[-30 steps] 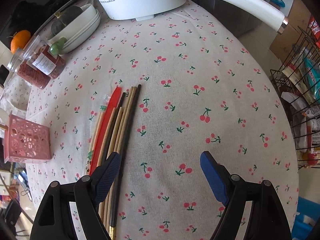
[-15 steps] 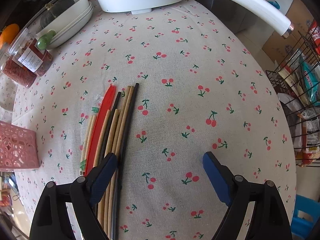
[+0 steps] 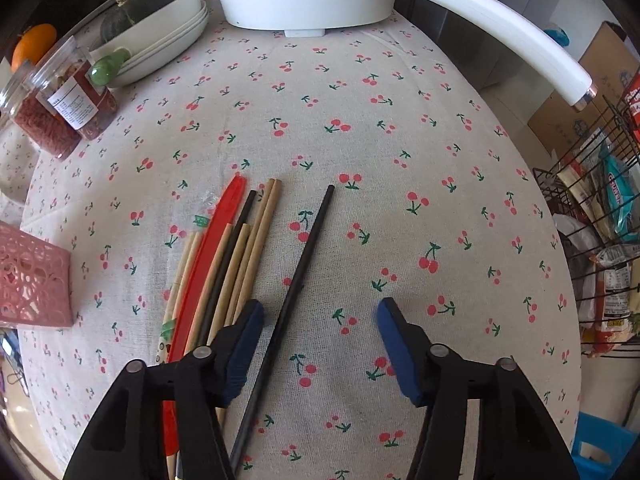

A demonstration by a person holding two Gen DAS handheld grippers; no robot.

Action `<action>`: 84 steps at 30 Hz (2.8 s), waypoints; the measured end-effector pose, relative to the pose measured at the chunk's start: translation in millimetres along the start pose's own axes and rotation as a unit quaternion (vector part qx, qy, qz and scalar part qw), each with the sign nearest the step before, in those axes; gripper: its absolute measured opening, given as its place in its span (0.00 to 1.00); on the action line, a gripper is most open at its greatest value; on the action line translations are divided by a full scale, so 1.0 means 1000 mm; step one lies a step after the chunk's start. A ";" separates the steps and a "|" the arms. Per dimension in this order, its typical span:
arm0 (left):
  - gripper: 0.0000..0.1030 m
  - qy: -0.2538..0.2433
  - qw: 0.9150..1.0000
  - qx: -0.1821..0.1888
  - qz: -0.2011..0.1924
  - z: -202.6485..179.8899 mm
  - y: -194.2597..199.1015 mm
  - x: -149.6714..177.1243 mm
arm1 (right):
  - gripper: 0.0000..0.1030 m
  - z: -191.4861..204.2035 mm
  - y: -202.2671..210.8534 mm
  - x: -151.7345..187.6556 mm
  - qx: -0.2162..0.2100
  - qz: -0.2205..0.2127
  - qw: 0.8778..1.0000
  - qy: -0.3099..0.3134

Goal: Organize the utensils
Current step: 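Grasp the black chopstick from the bundle with the right tool, then insert the wooden chopstick into the pink holder with the left tool while the right tool carries the black chopstick, then lower the black chopstick into the pink holder and open the right tool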

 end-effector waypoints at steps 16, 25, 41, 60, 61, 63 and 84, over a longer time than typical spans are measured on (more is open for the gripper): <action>0.06 0.001 0.999 0.000 -0.033 0.002 0.021 -0.003 | 0.05 -0.007 0.041 0.014 -0.129 -0.020 0.991 0.014; 0.06 -0.017 0.991 0.004 -0.131 -0.005 0.081 -0.013 | 0.05 -0.002 0.144 0.044 -0.186 -0.141 0.971 0.060; 0.06 0.036 0.925 -0.003 -0.378 0.019 0.155 -0.038 | 0.05 0.012 0.222 0.047 -0.238 -0.260 0.935 0.050; 0.07 0.085 0.964 -0.028 -0.252 0.054 0.050 -0.068 | 0.05 0.030 0.218 0.044 -0.261 -0.254 0.930 0.048; 0.09 0.084 0.965 -0.029 -0.246 0.054 0.047 -0.068 | 0.05 0.030 0.219 0.043 -0.264 -0.255 0.929 0.048; 0.25 0.081 0.968 -0.030 -0.236 0.052 0.046 -0.068 | 0.05 0.032 0.223 0.042 -0.270 -0.258 0.926 0.047; 0.79 0.063 0.977 -0.092 -0.184 0.073 0.082 -0.025 | 0.06 0.081 0.251 0.007 -0.301 -0.295 0.907 0.025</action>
Point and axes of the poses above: each gripper's, at about its wrist camera, not at the fingertips, and y roughly against the way its jaws point, z to its left, x to its underside, the point moved 2 cm from there along -y, roughly the way its jaws point, and after that the axes turned 1 degree about x, right-handed, at the moved point
